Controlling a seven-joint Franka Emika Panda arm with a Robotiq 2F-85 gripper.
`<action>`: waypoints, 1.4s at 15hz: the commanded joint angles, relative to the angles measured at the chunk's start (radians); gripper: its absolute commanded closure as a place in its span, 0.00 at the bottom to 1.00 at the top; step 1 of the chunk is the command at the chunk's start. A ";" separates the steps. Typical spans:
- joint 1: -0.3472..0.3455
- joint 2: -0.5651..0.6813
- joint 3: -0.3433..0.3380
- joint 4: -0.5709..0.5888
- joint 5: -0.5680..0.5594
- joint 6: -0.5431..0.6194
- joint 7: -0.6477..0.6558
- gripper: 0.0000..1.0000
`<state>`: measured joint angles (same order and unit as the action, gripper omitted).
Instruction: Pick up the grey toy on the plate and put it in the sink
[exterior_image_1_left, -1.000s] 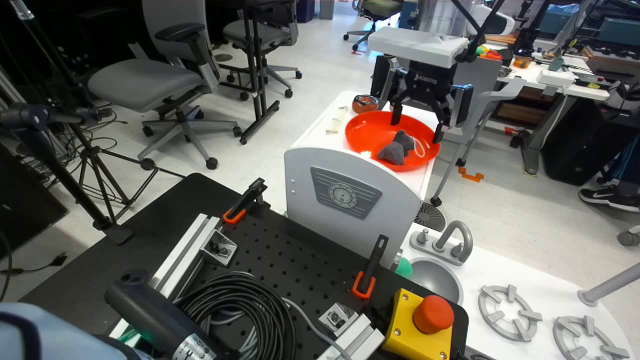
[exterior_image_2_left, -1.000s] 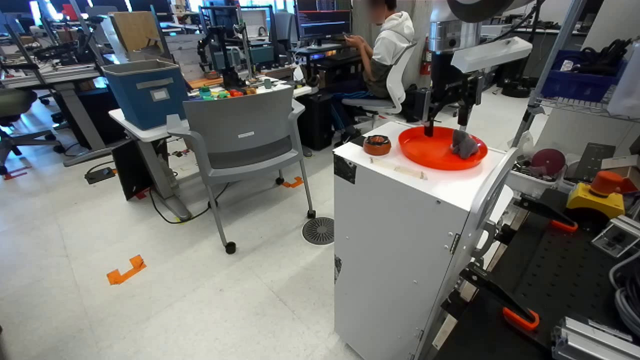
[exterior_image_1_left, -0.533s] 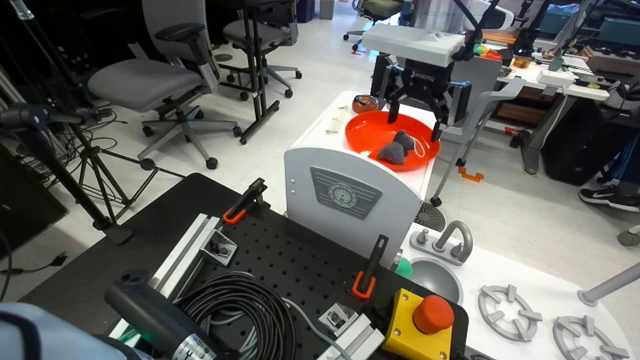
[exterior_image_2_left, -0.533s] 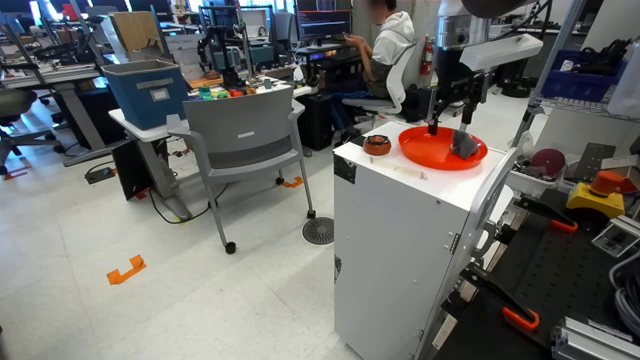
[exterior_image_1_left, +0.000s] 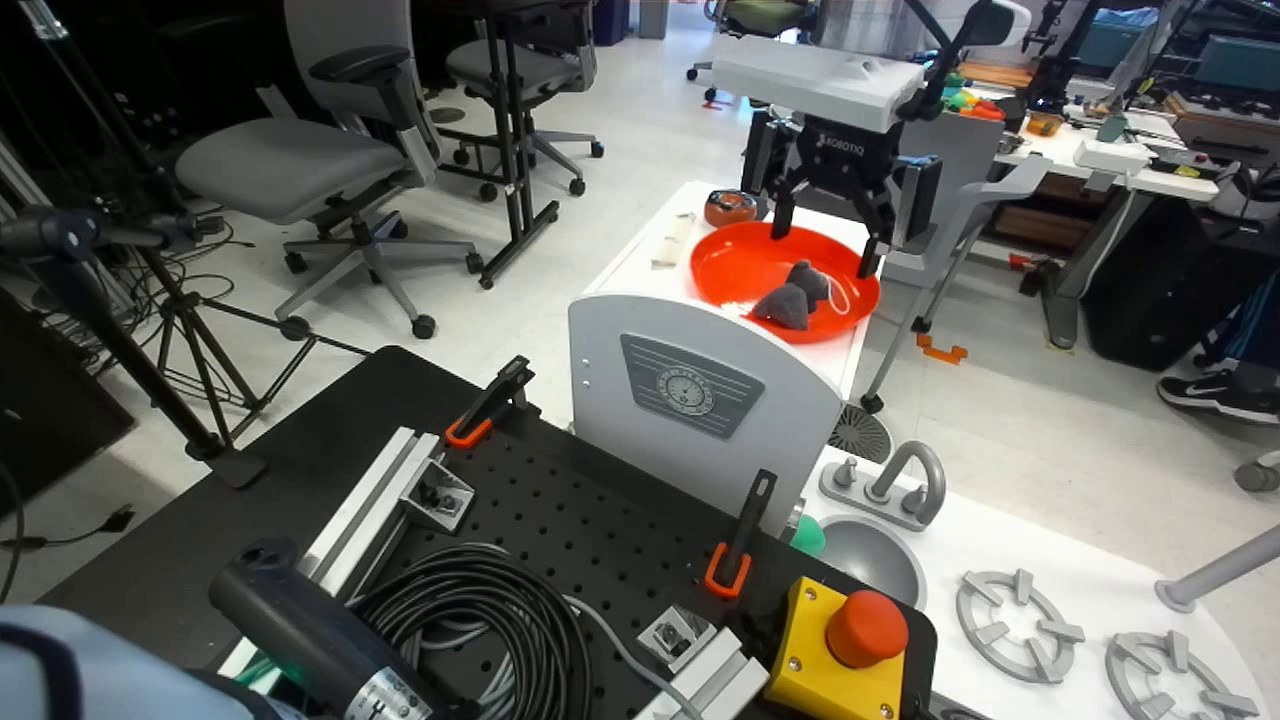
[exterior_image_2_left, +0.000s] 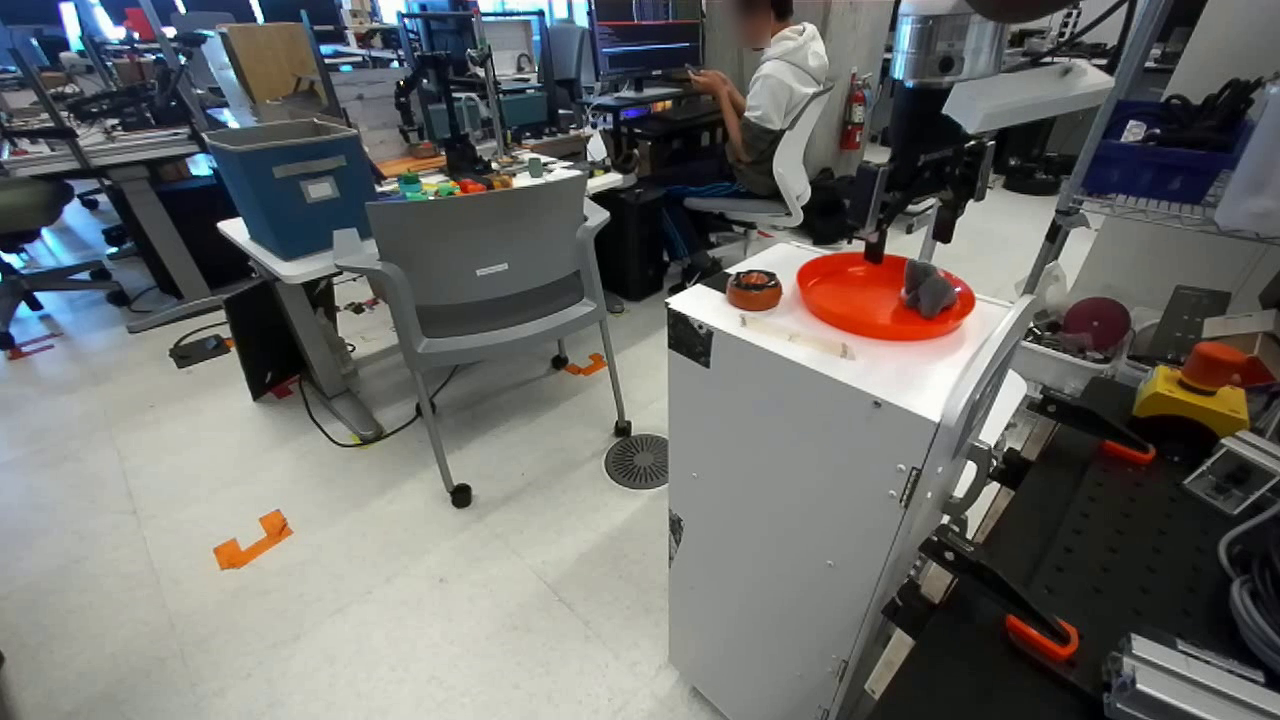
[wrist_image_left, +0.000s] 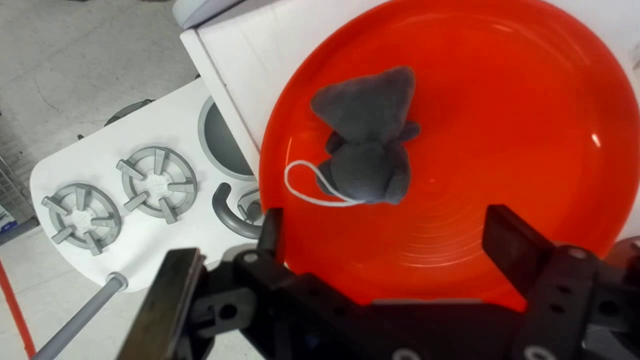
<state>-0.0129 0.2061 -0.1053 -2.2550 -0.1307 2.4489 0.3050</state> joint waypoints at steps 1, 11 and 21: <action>0.004 -0.077 -0.003 -0.096 -0.024 0.066 0.016 0.00; -0.011 -0.126 0.002 -0.167 -0.013 0.093 0.011 0.00; -0.023 -0.118 0.001 -0.158 0.004 0.086 -0.003 0.00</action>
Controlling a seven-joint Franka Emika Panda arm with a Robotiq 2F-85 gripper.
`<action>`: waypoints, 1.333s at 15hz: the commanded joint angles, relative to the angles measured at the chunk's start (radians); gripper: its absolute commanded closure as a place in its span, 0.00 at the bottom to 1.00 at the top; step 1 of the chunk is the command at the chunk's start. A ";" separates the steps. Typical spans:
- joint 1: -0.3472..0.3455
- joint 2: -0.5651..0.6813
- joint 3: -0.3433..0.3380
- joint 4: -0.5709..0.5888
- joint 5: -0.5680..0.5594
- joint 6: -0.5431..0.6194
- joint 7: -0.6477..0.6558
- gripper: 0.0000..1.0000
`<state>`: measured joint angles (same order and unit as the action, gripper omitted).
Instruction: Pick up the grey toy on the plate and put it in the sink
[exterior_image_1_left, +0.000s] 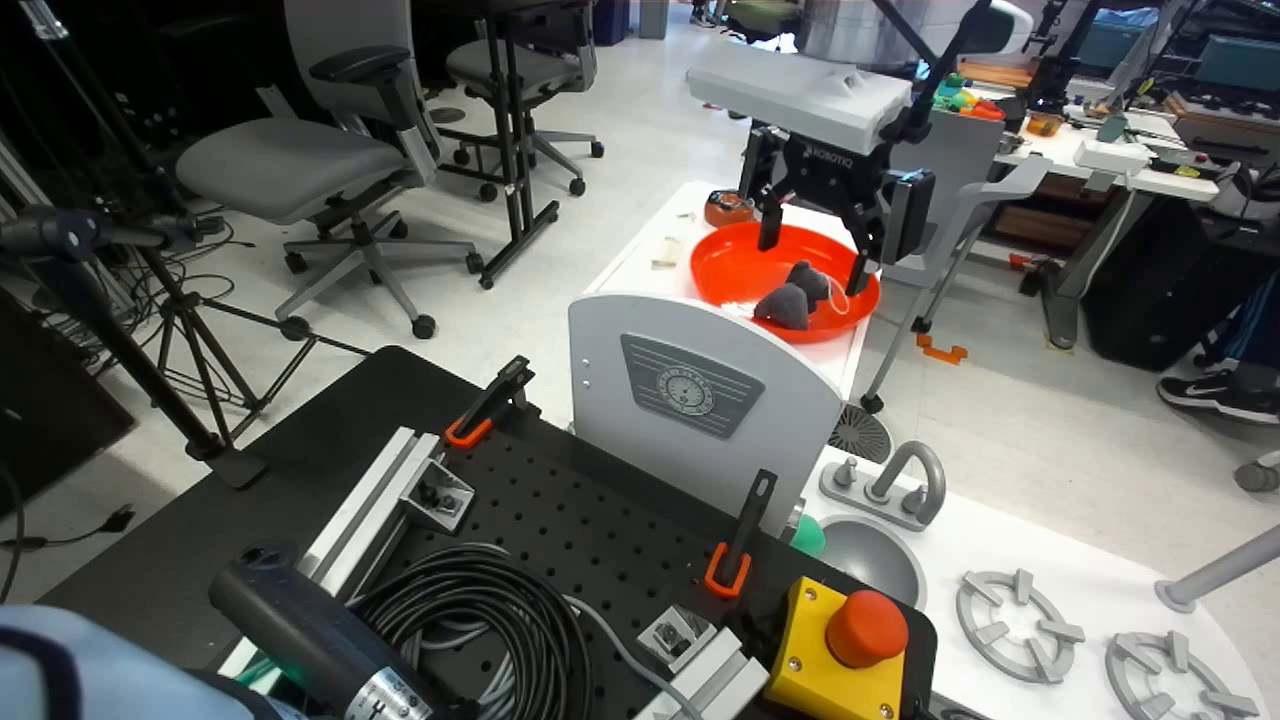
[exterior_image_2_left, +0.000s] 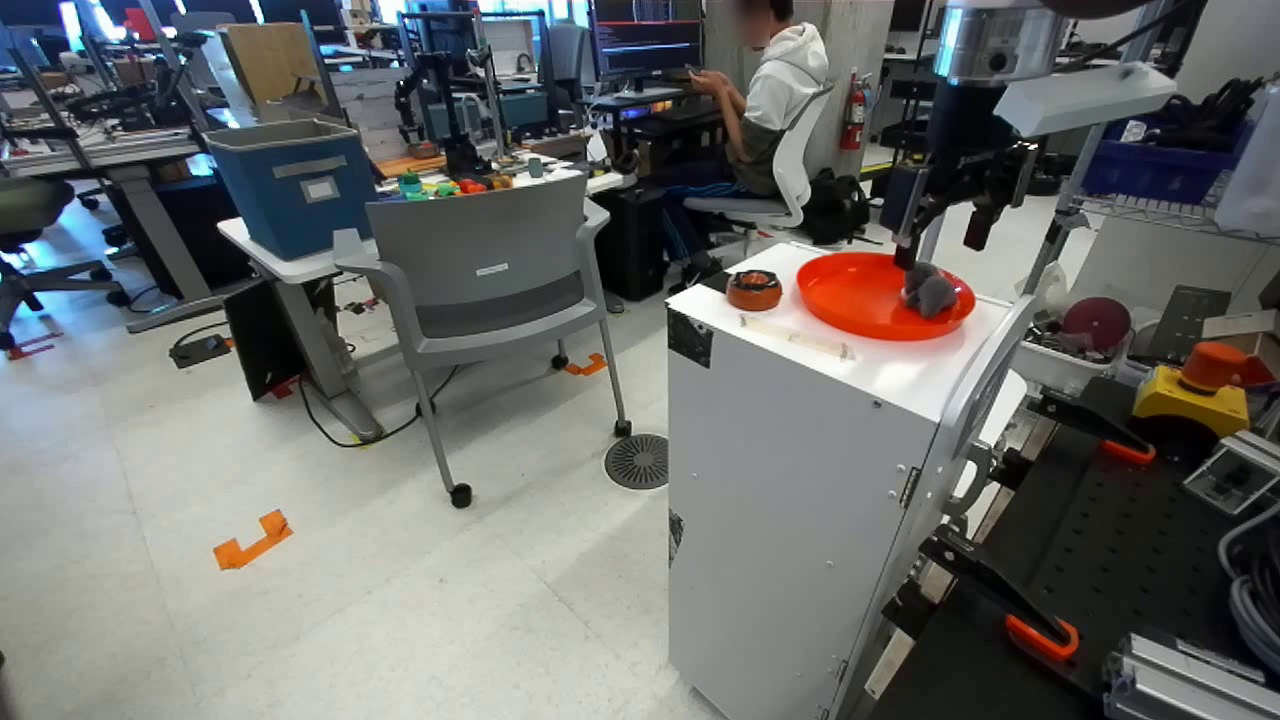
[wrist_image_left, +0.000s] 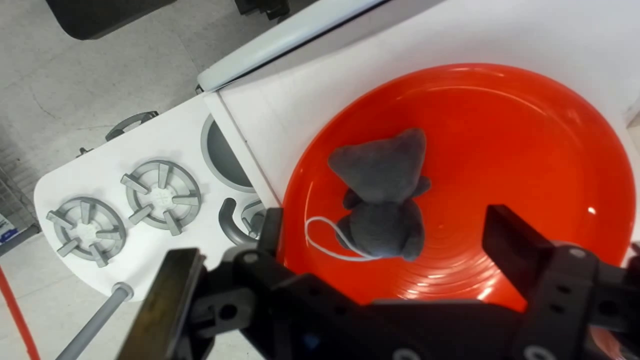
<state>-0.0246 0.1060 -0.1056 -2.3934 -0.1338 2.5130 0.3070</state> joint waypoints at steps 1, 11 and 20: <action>-0.012 -0.013 0.002 -0.016 0.008 0.018 -0.006 0.00; -0.003 0.029 0.003 0.006 -0.012 0.002 0.014 0.00; -0.006 0.030 0.000 0.003 -0.002 0.010 0.002 0.44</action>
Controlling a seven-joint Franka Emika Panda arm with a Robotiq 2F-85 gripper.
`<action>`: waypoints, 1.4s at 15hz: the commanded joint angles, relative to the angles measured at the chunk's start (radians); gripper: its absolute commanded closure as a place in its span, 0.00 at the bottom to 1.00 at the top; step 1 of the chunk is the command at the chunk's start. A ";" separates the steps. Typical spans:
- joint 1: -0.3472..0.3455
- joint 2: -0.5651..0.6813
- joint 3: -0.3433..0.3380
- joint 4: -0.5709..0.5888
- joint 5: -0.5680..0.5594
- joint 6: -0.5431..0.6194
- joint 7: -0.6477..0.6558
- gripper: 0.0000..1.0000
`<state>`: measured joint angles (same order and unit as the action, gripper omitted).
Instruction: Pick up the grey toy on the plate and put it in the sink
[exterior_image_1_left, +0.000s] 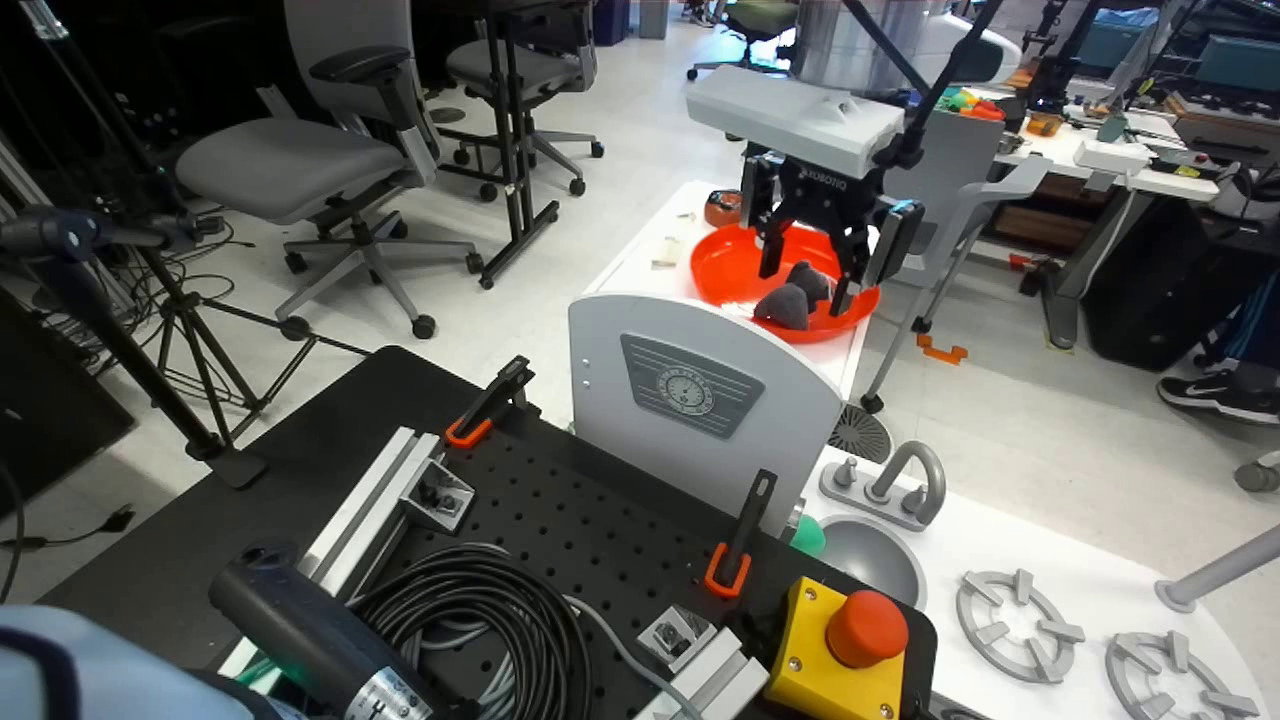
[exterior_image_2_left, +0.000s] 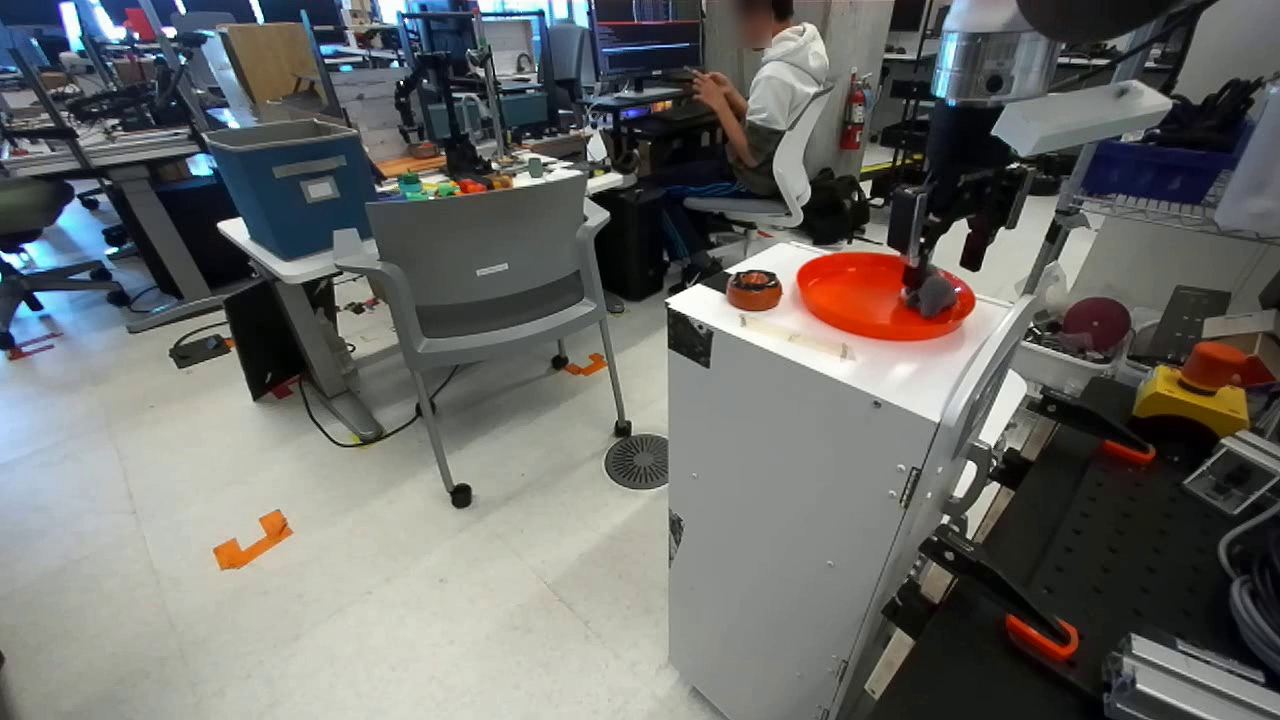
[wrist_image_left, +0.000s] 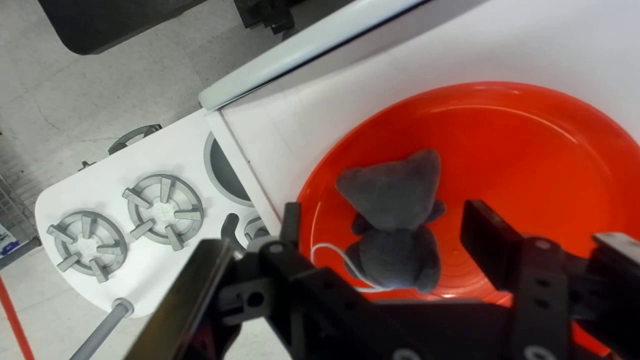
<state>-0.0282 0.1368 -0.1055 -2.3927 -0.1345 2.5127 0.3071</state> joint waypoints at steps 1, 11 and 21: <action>-0.003 -0.001 0.000 0.002 0.001 0.010 0.000 0.51; -0.002 0.001 0.001 0.006 0.002 0.007 0.001 1.00; 0.001 0.005 0.002 0.012 -0.005 0.008 0.007 0.99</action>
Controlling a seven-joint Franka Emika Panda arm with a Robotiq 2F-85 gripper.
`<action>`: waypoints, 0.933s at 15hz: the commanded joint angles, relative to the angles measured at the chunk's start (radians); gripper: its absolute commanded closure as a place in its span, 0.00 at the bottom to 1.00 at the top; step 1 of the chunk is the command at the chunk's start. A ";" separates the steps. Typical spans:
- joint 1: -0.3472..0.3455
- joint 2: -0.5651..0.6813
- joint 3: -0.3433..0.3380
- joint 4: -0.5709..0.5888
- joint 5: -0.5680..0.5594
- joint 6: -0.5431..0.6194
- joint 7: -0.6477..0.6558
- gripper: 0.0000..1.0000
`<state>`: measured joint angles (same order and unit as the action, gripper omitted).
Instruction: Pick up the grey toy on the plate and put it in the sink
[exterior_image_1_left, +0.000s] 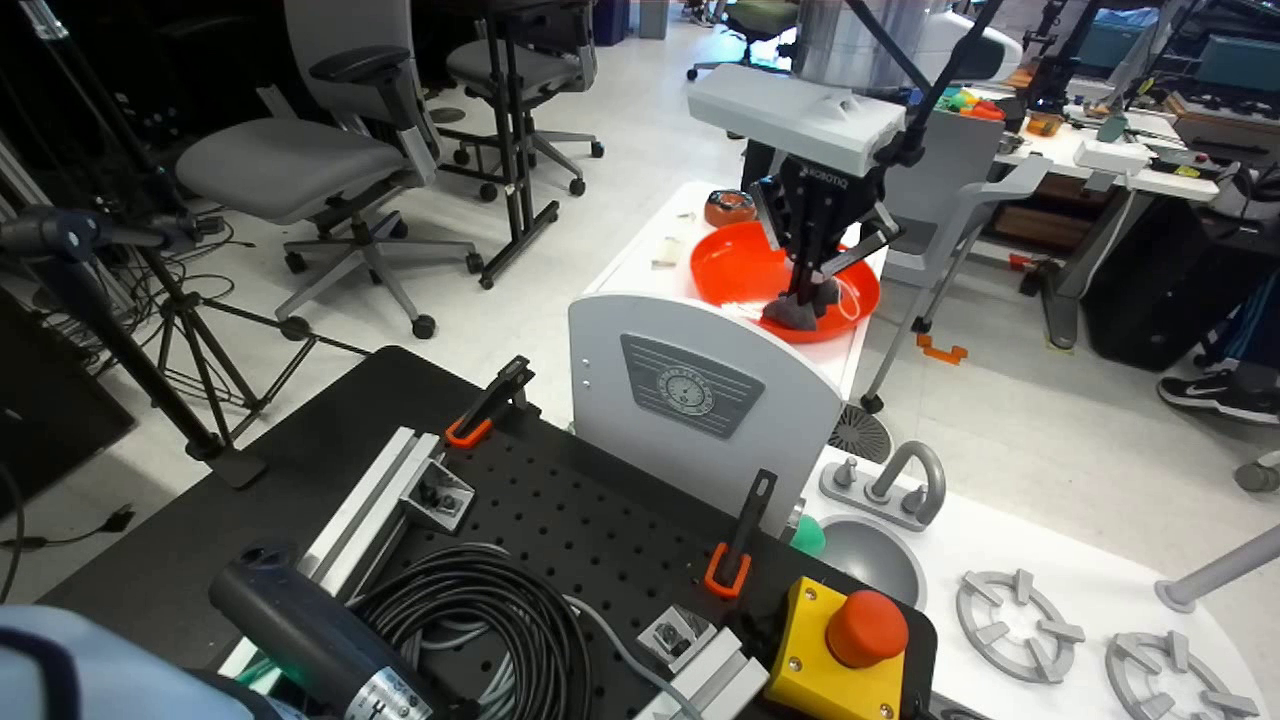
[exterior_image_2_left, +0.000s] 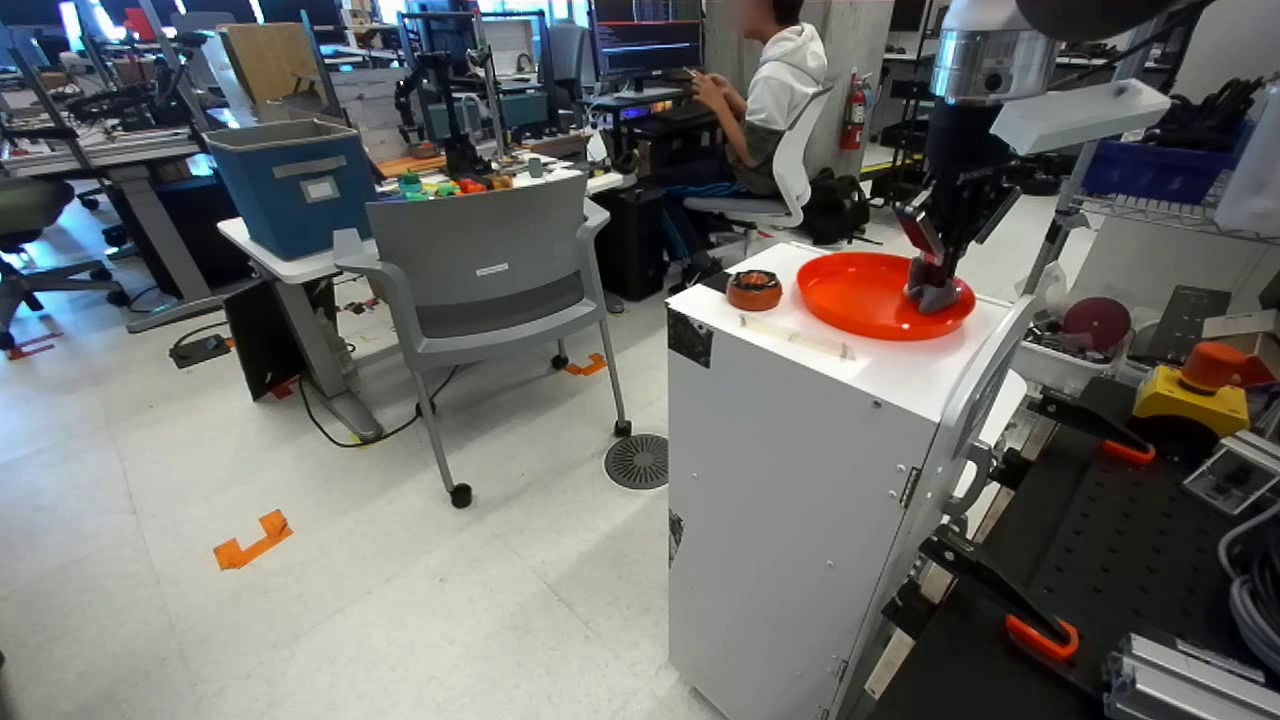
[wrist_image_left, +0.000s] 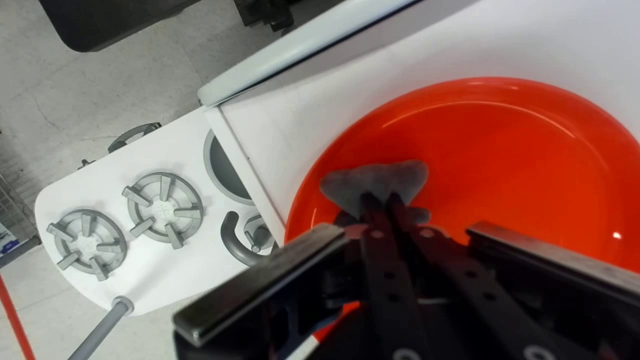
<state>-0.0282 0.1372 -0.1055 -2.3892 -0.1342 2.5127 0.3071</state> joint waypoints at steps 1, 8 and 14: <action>-0.001 -0.001 0.002 0.004 -0.002 0.013 0.005 0.99; -0.009 -0.031 0.004 -0.019 0.024 0.031 -0.020 0.99; -0.008 -0.048 0.004 -0.033 0.017 0.038 -0.016 0.99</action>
<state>-0.0286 0.1218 -0.1055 -2.3900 -0.1277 2.5144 0.3064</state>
